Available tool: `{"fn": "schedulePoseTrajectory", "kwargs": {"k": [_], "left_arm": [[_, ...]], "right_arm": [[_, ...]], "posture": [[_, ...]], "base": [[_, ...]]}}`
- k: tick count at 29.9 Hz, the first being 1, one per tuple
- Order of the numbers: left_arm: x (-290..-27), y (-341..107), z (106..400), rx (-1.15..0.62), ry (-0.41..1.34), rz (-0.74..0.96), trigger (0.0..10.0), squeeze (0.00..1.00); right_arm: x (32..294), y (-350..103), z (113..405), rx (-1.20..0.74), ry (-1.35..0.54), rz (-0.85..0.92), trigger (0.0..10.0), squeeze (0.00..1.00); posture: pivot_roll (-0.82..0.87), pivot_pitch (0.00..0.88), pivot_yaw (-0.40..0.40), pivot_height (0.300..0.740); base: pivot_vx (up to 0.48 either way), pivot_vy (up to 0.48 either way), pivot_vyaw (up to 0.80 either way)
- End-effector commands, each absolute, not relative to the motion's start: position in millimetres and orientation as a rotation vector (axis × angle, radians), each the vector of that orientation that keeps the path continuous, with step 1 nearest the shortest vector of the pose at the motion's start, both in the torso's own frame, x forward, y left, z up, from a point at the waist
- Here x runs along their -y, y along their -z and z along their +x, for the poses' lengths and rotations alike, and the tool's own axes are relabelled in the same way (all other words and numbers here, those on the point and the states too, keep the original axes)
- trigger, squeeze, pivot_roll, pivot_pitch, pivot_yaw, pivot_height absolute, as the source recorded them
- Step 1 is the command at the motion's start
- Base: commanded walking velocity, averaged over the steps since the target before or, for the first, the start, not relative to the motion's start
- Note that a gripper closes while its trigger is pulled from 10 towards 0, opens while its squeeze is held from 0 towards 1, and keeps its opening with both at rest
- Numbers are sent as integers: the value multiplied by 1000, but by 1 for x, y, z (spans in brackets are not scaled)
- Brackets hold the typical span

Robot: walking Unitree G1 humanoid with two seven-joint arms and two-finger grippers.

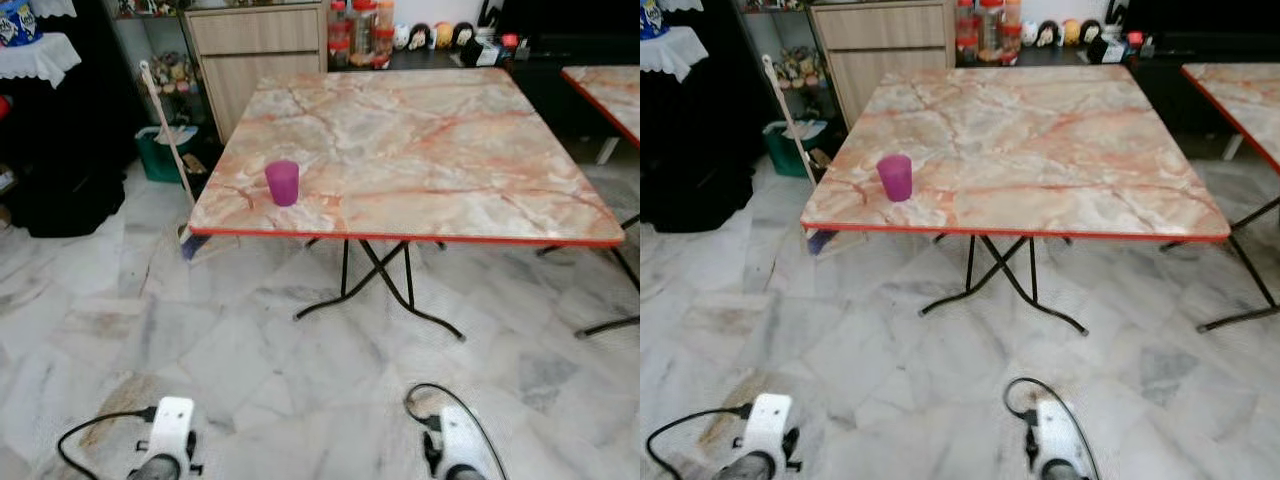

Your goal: Setting the table

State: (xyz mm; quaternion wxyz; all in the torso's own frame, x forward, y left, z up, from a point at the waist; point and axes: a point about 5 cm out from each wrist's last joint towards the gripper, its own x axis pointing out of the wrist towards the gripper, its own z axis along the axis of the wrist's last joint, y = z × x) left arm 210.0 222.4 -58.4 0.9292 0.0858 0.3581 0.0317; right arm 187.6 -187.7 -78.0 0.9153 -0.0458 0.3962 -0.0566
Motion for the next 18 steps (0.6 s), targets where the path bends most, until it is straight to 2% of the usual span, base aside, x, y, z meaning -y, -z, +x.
{"fn": "schedulePoseTrajectory", "kwargs": {"k": [1, 14, 18], "left_arm": [[-233, 60, 203, -756, -87, 197, 10000, 0], [-231, 61, 202, -756, -81, 194, 10000, 0], [-230, 61, 203, -756, -80, 193, 10000, 0]], "right_arm": [[173, 76, 194, -797, 83, -66, 10000, 0], [176, 78, 190, -825, 95, -76, 10000, 0], [177, 78, 191, -822, 92, -78, 10000, 0]], "posture": [[64, 83, 41, 740], [61, 66, 34, 740], [59, 64, 32, 740]], "base": [[371, 0, 0], [374, 0, 0], [356, 0, -434]]}}
